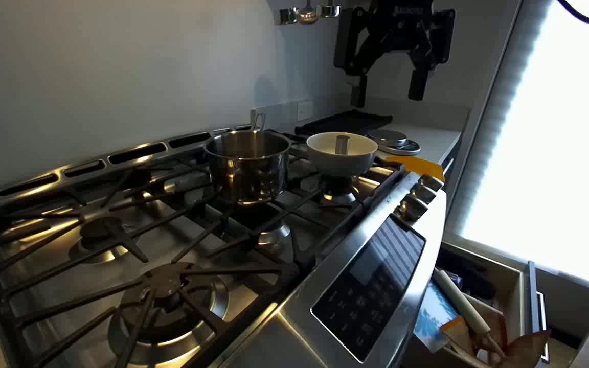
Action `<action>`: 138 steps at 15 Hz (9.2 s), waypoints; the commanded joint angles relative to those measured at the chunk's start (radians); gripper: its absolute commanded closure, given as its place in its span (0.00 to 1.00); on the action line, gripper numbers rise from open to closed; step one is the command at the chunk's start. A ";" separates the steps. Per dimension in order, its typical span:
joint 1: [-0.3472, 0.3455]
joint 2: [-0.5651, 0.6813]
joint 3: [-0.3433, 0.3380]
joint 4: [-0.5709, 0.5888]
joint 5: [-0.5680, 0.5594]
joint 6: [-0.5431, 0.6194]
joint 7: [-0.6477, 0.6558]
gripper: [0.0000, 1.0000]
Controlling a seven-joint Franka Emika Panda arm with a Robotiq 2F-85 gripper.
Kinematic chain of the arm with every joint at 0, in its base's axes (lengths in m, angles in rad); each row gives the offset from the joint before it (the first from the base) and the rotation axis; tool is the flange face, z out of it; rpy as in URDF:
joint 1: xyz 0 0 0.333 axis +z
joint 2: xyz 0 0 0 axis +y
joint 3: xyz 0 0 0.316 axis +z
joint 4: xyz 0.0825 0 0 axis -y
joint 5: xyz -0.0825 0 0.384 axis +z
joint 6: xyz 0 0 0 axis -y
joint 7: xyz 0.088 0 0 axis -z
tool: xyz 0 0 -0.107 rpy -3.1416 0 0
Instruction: Put the orange coaster on the stove
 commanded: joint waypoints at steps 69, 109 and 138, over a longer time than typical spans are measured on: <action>-0.324 1.225 -0.426 1.232 0.145 -0.243 -0.105 0.00; -0.312 1.661 -0.448 1.834 0.100 -0.682 0.081 0.86; -0.122 1.040 -0.418 1.037 0.059 0.286 -0.130 0.97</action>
